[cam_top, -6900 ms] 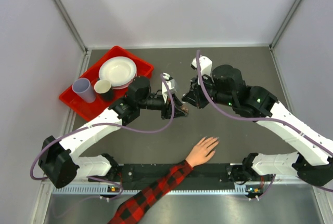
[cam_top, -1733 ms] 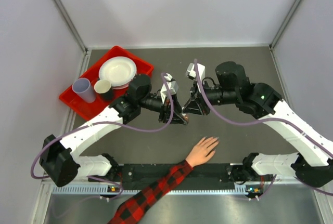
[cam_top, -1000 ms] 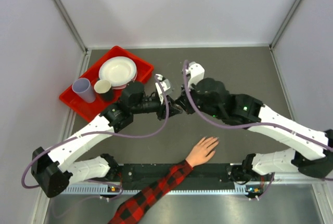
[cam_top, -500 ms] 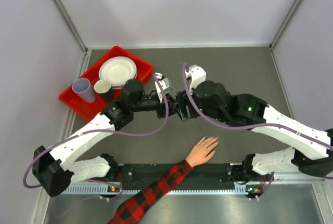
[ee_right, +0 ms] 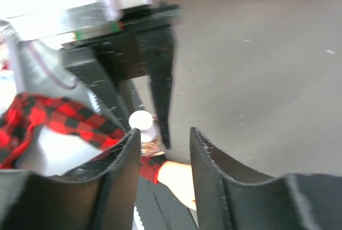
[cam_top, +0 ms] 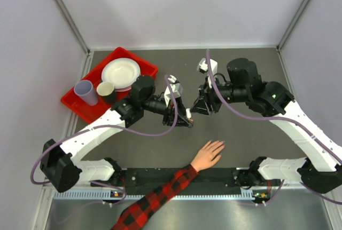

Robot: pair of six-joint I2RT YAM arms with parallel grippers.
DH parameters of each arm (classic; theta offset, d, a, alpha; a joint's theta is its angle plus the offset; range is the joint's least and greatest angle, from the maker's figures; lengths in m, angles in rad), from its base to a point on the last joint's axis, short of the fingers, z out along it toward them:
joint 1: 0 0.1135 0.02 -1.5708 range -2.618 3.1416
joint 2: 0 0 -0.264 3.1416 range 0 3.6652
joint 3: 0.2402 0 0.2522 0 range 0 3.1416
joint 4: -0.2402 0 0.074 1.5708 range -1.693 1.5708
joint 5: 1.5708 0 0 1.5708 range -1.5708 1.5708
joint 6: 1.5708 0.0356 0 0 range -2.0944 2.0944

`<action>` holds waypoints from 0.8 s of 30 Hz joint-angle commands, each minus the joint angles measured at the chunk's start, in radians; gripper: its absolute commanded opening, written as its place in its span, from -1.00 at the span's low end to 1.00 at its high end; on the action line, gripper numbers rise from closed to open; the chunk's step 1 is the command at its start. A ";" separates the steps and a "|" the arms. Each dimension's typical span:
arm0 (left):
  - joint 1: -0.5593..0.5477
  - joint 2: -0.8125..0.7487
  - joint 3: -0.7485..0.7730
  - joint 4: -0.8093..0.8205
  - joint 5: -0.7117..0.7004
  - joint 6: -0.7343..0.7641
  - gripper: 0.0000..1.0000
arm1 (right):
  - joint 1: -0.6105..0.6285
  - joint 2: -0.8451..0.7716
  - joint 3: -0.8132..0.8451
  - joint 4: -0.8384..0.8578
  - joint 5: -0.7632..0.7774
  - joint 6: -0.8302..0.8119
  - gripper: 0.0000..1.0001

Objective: Paint the nails

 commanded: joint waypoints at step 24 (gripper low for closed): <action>-0.001 -0.031 0.051 0.018 -0.019 0.017 -1.00 | -0.012 0.091 0.074 0.021 -0.260 -0.051 -0.65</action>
